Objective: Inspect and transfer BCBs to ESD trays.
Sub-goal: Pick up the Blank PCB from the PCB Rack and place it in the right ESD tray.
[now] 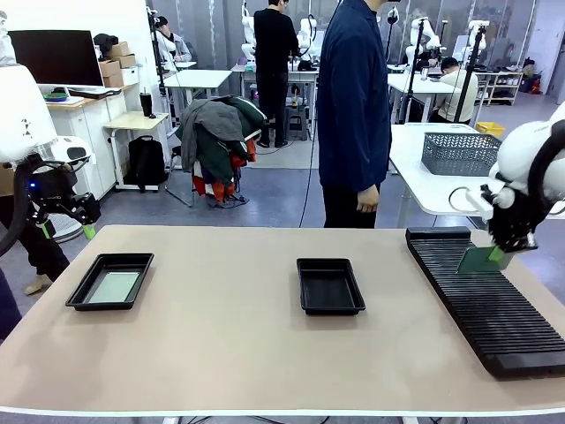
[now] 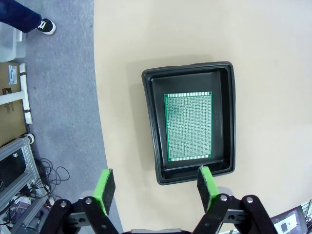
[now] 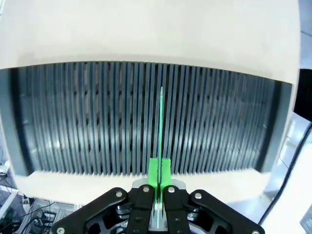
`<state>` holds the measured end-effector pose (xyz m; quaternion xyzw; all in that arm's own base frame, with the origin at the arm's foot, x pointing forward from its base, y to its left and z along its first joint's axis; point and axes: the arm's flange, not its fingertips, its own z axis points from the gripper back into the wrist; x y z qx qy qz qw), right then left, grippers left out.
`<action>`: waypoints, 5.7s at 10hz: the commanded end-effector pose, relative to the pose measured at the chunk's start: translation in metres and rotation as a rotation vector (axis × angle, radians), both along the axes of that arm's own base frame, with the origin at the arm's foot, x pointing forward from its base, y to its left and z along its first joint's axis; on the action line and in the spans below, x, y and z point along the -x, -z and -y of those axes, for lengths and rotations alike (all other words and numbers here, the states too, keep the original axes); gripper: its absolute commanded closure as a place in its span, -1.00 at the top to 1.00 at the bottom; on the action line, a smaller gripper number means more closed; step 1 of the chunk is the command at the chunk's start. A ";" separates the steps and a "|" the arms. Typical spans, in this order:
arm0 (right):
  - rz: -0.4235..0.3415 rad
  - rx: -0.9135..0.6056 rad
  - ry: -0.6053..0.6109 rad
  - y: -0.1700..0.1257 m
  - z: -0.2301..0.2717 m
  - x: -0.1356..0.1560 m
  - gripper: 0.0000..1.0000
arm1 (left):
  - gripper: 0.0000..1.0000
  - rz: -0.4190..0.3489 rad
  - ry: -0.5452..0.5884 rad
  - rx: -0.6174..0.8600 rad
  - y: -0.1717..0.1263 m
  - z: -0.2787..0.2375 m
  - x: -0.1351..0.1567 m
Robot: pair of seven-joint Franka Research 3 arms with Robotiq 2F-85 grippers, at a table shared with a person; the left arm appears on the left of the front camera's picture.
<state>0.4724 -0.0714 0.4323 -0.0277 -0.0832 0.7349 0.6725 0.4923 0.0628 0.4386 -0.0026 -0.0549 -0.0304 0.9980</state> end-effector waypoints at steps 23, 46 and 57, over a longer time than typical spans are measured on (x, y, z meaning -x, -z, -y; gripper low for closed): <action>0.054 0.053 0.048 -0.292 -0.007 0.065 -0.95 | 0.80 0.006 -0.002 0.005 0.002 0.000 0.001; -0.729 -0.831 1.423 0.063 -0.270 0.035 -0.95 | 0.80 0.006 -0.002 0.005 0.002 0.000 0.001; -0.766 -0.788 1.439 0.139 -0.273 -0.016 -0.95 | 0.80 0.006 -0.002 0.005 0.002 0.000 0.001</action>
